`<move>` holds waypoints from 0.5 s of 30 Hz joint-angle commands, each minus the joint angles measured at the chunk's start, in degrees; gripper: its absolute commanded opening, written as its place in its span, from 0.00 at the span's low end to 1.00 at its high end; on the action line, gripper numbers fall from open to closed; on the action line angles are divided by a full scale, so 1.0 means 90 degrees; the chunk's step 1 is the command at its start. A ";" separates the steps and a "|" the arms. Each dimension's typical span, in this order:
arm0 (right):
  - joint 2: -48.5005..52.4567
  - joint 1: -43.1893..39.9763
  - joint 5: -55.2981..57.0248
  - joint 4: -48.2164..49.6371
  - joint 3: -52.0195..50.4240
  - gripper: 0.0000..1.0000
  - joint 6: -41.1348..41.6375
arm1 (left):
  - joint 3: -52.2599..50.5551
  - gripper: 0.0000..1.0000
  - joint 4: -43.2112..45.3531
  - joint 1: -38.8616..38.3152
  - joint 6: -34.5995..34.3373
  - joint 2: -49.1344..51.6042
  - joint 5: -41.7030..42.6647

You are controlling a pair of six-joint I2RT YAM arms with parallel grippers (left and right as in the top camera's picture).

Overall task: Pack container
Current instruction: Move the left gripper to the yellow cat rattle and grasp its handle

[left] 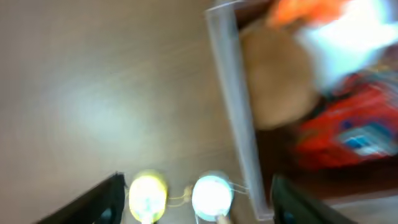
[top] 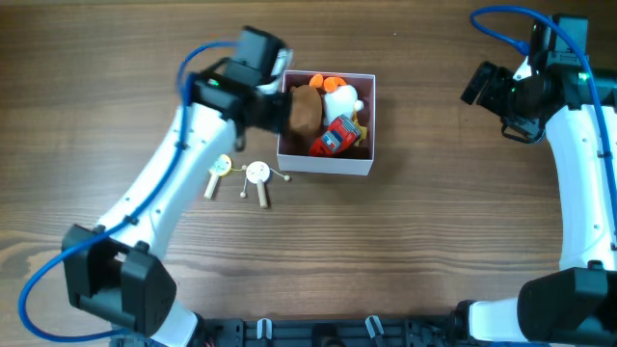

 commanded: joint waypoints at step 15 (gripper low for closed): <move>-0.0034 0.0005 -0.0083 0.0017 -0.0015 1.00 -0.0049 | -0.2817 0.73 0.0362 0.1642 -0.0775 0.0240 0.0954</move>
